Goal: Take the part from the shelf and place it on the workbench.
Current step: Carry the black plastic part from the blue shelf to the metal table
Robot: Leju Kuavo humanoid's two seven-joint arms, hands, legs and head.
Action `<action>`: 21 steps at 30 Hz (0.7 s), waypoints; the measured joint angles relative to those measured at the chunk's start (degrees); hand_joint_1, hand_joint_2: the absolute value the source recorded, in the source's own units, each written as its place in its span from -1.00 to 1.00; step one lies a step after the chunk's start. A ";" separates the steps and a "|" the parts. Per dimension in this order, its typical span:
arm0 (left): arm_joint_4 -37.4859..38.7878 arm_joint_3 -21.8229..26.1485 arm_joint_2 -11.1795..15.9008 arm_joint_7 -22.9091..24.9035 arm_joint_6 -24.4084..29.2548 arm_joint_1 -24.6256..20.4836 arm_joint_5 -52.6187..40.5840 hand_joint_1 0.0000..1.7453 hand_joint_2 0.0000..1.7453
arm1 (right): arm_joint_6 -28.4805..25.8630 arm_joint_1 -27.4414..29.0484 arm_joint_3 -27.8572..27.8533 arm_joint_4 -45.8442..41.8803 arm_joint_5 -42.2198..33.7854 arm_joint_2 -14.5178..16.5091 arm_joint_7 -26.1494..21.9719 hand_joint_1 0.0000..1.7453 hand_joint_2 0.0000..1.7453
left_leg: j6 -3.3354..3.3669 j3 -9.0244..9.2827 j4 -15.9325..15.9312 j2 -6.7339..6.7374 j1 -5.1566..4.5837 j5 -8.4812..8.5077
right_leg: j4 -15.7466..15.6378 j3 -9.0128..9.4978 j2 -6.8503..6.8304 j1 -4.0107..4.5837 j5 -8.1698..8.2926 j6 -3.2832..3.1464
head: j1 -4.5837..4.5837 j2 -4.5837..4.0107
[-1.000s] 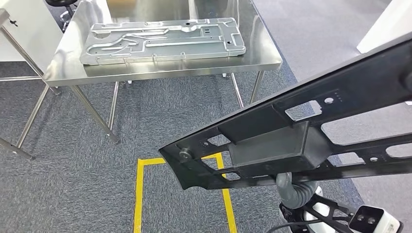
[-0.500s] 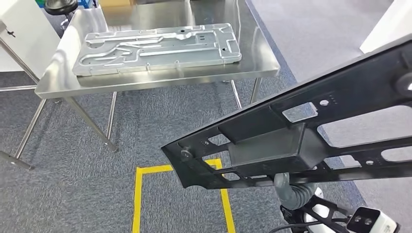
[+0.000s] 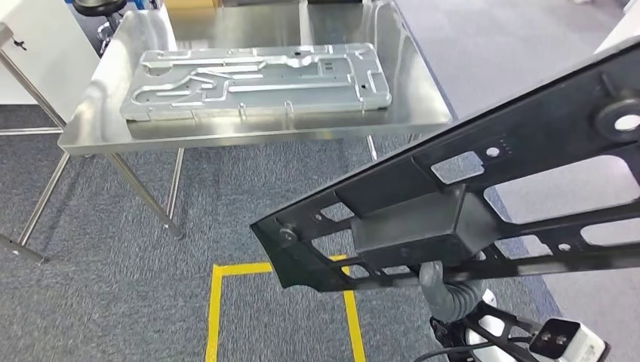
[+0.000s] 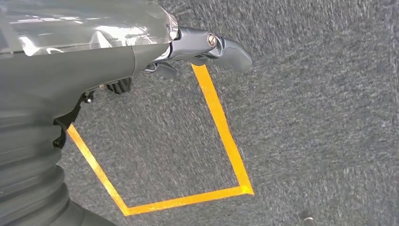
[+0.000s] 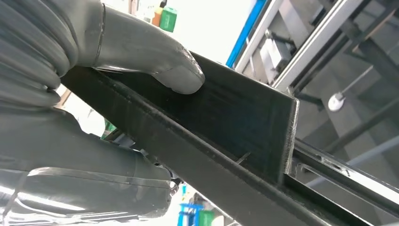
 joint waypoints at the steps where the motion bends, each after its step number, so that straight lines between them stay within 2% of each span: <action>1: 0.00 0.00 -0.01 -0.02 -0.02 -0.06 0.01 -1.00 1.00 | 0.00 0.00 0.00 0.00 0.01 -0.10 -0.01 1.00 1.00 | 0.25 0.32 -0.14 -0.01 0.04 -0.18 | 3.41 -1.83 0.12 -0.17 -1.32 0.21 | 0.01 0.00; 3: 0.01 0.00 -0.02 -0.05 -0.02 -0.12 -0.01 -1.00 1.00 | -0.06 0.15 0.00 0.02 0.04 -0.27 -0.01 1.00 1.00 | 0.49 0.88 -0.15 -0.07 0.03 -0.74 | 11.04 -6.83 0.23 -0.35 -3.57 0.54 | 0.01 0.00; 4: 0.01 0.00 -0.03 -0.05 -0.02 -0.10 -0.01 -1.00 1.00 | -0.10 0.26 0.00 0.02 0.08 -0.33 -0.01 1.00 1.00 | 0.49 1.28 -0.14 -0.14 0.03 -1.11 | 13.07 -8.71 0.27 -0.44 -3.33 0.65 | 0.01 0.00; 5: 0.01 0.00 -0.05 -0.05 -0.02 -0.09 -0.01 -1.00 1.00 | -0.14 0.34 0.00 0.03 0.13 -0.36 0.00 1.00 1.00 | 0.43 1.81 -0.14 -0.24 0.03 -1.53 | 12.87 -9.53 0.28 -0.53 -1.77 0.70 | 0.01 0.00; 6: 0.01 0.00 -0.09 -0.05 -0.01 -0.08 0.00 -1.00 1.00 | -0.15 0.39 0.00 0.02 0.21 -0.37 0.00 1.00 1.00 | 0.31 2.47 -0.14 -0.34 0.03 -1.99 | 10.47 -9.23 0.29 -0.60 0.81 0.65 | 0.01 0.00; 7: 0.00 0.00 -0.14 -0.05 -0.01 -0.08 0.01 -1.00 1.00 | -0.15 0.43 0.00 0.02 0.30 -0.38 0.00 1.00 1.00 | 0.16 3.08 -0.17 -0.44 0.03 -2.49 | 6.59 -8.16 0.31 -0.65 3.84 0.48 | 0.01 0.00; 8: 0.01 0.00 -0.21 -0.05 0.01 -0.12 0.01 -1.00 1.00 | -0.15 0.46 0.00 0.01 0.37 -0.38 0.00 1.00 1.00 | -0.10 3.62 -0.13 -0.53 -0.07 -3.01 | 2.87 -6.90 0.38 -0.54 5.93 0.24 | 0.01 0.00; 9: 0.01 0.00 -0.28 -0.05 0.02 -0.18 0.01 -1.00 1.00 | -0.15 0.49 0.00 -0.04 0.43 -0.38 0.00 1.00 1.00 | -0.37 3.98 -0.12 -0.61 -0.14 -3.45 | 0.08 -5.89 0.44 -0.42 7.09 -0.05 | 0.01 0.00; 10: 0.02 0.00 -0.33 -0.05 0.04 -0.23 0.01 -1.00 1.00 | -0.16 0.53 0.00 -0.11 0.48 -0.38 0.00 1.00 1.00 | -0.68 4.17 -0.16 -0.65 -0.21 -3.81 | -1.49 -5.32 0.53 -0.27 7.35 -0.34 | 0.01 0.00; 11: 0.02 0.00 -0.39 -0.05 0.07 -0.29 0.01 -1.00 1.00 | -0.18 0.56 0.00 -0.22 0.53 -0.38 0.00 1.00 1.00 | -0.99 4.36 -0.26 -0.66 -0.25 -4.06 | -1.85 -5.14 0.61 -0.12 6.89 -0.63 | 0.01 0.00; 14: 0.02 -0.02 -0.50 -0.07 0.08 -0.52 0.01 -1.00 1.00 | -0.27 0.67 -0.01 -0.69 0.80 -0.38 -0.01 1.00 1.00 | -1.88 4.80 0.22 -0.49 -0.18 -4.91 | -2.74 -4.23 0.75 -0.49 6.41 -1.52 | 0.01 0.00; 15: 0.02 -0.02 -0.51 -0.07 0.08 -0.62 0.01 -1.00 1.00 | -0.32 0.70 -0.01 -0.87 0.93 -0.38 -0.01 1.00 1.00 | -2.16 4.04 2.18 -0.47 -0.13 -5.81 | -3.06 -3.71 0.73 -0.66 6.24 -1.83 | 0.01 0.00; 16: 0.02 -0.02 -0.50 -0.07 0.08 -0.67 0.01 -1.00 1.00 | -0.36 0.77 -0.02 -1.02 1.07 -0.38 -0.01 1.00 1.00 | -2.39 2.47 5.27 -0.48 0.02 -7.02 | -3.23 -3.20 0.66 -0.71 6.00 -2.09 | 0.01 0.00; 18: 0.02 -0.02 -0.52 -0.01 0.09 -0.63 -0.02 -1.00 1.00 | -0.42 0.96 -0.02 -1.28 1.27 -0.38 -0.01 1.00 1.00 | -2.80 -2.47 13.14 -0.50 0.17 -9.41 | -3.26 -2.48 0.61 -0.68 5.29 -2.39 | 0.00 0.00; 19: 0.02 -0.02 -0.54 0.04 0.10 -0.55 -0.03 -1.00 1.00 | -0.41 1.08 -0.03 -1.40 1.31 -0.38 -0.01 1.00 1.00 | -2.97 -4.49 15.57 -0.49 0.27 -9.41 | -3.25 -2.04 0.65 -0.68 4.88 -2.38 | 0.00 0.00; 20: 0.02 -0.02 -0.56 0.09 0.10 -0.47 -0.03 -1.00 1.00 | -0.36 1.17 -0.03 -1.55 1.25 -0.38 -0.01 1.00 1.00 | -3.10 -5.63 16.02 -0.48 0.40 -8.25 | -3.24 -1.49 0.71 -0.69 4.41 -2.32 | 0.00 0.00; 21: 0.02 -0.01 -0.56 0.12 0.11 -0.42 -0.02 -1.00 1.00 | -0.28 1.21 -0.04 -1.67 1.15 -0.38 -0.01 1.00 1.00 | -3.18 -5.65 14.20 -0.47 0.53 -5.98 | -3.22 -0.80 0.76 -0.72 3.89 -2.20 | 0.00 0.00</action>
